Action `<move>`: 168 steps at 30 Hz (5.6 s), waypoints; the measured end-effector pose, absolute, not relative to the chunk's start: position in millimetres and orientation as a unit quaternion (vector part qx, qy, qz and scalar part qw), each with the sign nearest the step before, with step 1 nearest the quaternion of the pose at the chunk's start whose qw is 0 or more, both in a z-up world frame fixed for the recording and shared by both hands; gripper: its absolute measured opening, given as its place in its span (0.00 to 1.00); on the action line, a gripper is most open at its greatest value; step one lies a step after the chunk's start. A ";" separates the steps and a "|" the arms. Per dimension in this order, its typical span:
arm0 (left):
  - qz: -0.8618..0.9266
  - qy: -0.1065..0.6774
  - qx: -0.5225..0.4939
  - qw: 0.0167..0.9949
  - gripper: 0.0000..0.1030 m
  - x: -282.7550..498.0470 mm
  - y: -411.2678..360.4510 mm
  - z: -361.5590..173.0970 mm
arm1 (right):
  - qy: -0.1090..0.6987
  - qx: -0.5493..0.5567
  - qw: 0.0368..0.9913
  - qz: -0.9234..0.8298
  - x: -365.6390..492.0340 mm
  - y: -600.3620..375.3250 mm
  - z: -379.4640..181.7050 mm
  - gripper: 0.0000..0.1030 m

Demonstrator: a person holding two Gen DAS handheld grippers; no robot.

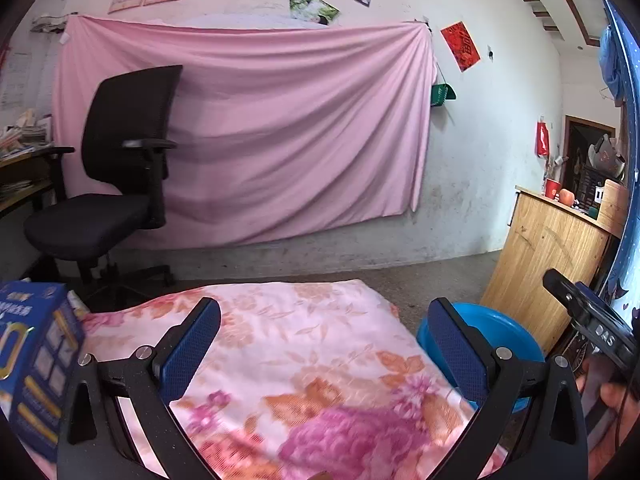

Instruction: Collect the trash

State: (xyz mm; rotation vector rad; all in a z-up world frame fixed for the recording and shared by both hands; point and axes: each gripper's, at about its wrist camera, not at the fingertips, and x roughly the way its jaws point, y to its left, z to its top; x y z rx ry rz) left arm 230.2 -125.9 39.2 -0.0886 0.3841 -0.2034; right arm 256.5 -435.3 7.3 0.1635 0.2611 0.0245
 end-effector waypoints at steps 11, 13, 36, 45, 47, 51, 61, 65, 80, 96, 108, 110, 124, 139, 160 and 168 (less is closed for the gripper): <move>-0.080 0.184 -0.048 0.978 0.98 172.4 -94.0 34.0 | 0.098 0.049 0.994 0.025 181.0 -395.5 6.4 1.00; -0.077 0.180 -0.044 0.980 0.98 162.5 -89.7 33.2 | 0.091 0.046 0.994 0.027 168.5 -390.9 6.9 1.00; -0.026 0.185 -0.034 0.982 0.98 76.8 -37.2 3.1 | 0.107 0.036 0.992 0.053 71.9 -328.3 -19.0 1.00; -0.014 0.180 -0.040 0.983 0.98 53.6 -24.1 -6.9 | 0.110 0.024 0.993 0.046 45.2 -307.7 -22.5 1.00; -0.014 0.173 -0.040 0.984 0.98 48.7 -23.8 -5.9 | 0.106 0.019 0.993 0.044 38.1 -304.1 -22.6 1.00; -0.014 0.166 -0.034 0.985 0.98 45.5 -24.3 -5.3 | 0.105 0.028 0.993 0.041 28.0 -304.9 -22.9 1.00; -0.017 0.166 -0.028 0.986 0.98 43.6 -25.7 -7.2 | 0.100 0.022 0.994 0.045 25.9 -301.6 -23.5 1.00; -0.017 0.162 -0.023 0.986 0.98 43.3 -26.9 -7.3 | 0.100 0.017 0.994 0.051 26.0 -299.2 -24.0 1.00; -0.022 0.164 -0.021 0.986 0.98 43.6 -29.6 -8.2 | 0.102 0.017 0.993 0.056 26.6 -297.5 -23.8 1.00; -0.023 0.163 -0.023 0.986 0.98 44.3 -27.8 -9.2 | 0.102 0.016 0.993 0.060 27.9 -294.5 -24.1 1.00; -0.024 0.162 -0.023 0.986 0.98 44.5 -27.3 -9.1 | 0.103 0.018 0.993 0.061 28.5 -295.1 -25.1 1.00; -0.024 0.162 -0.023 0.986 0.98 44.8 -27.3 -8.9 | 0.102 0.018 0.993 0.061 28.6 -295.9 -25.4 1.00; -0.025 0.163 -0.027 0.986 0.98 46.1 -29.4 -13.2 | 0.103 0.019 0.993 0.062 28.6 -296.0 -25.2 1.00; -0.023 0.161 -0.027 0.986 0.98 45.4 -28.8 -13.7 | 0.105 0.020 0.992 0.063 28.7 -292.2 -27.9 1.00; -0.021 0.160 -0.031 0.986 0.98 44.5 -24.6 -13.0 | 0.108 0.018 0.992 0.066 27.7 -290.2 -28.0 1.00; -0.016 0.157 -0.032 0.987 0.98 43.9 -23.2 -12.3 | 0.110 0.018 0.992 0.067 28.9 -290.7 -27.9 1.00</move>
